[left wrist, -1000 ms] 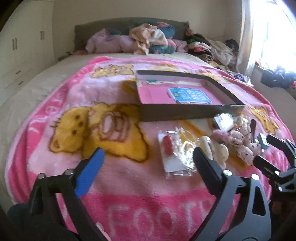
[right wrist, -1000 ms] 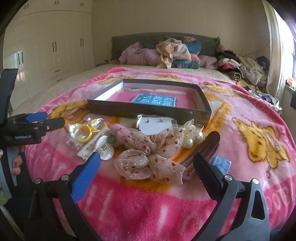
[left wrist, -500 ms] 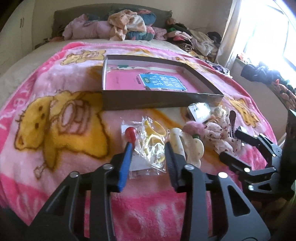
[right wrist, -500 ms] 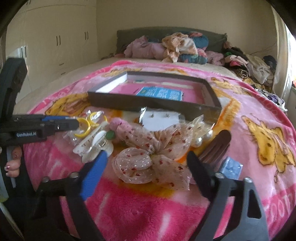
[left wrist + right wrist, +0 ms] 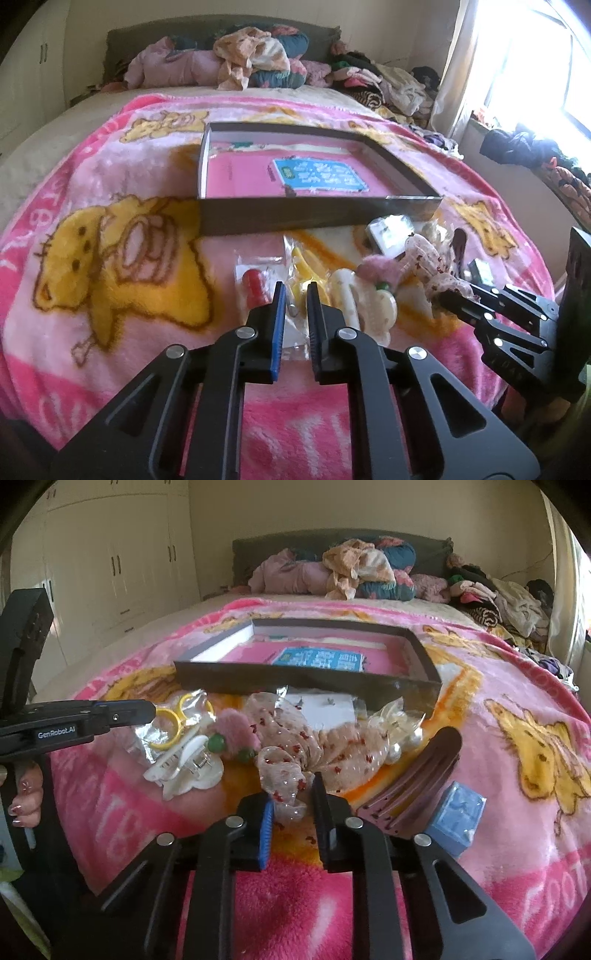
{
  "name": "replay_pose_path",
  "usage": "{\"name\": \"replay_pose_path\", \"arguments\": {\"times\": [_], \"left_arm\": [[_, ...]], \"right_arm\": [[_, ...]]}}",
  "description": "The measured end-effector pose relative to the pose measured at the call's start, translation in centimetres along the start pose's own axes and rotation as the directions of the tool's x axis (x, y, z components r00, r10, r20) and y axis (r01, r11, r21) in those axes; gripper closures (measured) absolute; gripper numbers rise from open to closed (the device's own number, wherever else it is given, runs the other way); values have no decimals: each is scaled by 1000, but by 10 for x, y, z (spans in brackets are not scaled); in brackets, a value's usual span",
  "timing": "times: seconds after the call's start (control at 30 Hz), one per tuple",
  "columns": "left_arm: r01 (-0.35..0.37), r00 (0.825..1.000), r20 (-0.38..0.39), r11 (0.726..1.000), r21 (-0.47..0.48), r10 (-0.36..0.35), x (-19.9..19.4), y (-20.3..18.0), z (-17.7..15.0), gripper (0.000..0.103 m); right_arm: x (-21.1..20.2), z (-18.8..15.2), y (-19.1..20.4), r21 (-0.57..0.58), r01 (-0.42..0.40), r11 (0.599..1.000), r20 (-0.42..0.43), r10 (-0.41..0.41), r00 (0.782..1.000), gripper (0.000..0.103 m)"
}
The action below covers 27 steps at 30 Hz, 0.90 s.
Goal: Organize jewelry
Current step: 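Carry the yellow-ring bag over the gray tray with left tool while right tool carries the bow there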
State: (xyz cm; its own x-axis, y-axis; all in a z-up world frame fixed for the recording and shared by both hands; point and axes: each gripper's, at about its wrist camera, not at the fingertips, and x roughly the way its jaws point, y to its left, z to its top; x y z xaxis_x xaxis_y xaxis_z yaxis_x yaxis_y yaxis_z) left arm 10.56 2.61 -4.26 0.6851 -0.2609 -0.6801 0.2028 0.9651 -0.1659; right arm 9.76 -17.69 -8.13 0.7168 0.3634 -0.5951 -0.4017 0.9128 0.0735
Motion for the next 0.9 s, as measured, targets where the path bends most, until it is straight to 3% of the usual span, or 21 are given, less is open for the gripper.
{"name": "replay_pose_path", "arguments": {"times": [0.27,0.9], "left_arm": [[-1,998,67,1000,20,0,-15,-10,15,99],[-35,990,139,999,-22,37,14,-11,74,99]], "right_arm": [[-23,11,-10,20,15,1000,74,-16,997,85],[-29,52,-54,64,105,992,162,-114,980,85]]}}
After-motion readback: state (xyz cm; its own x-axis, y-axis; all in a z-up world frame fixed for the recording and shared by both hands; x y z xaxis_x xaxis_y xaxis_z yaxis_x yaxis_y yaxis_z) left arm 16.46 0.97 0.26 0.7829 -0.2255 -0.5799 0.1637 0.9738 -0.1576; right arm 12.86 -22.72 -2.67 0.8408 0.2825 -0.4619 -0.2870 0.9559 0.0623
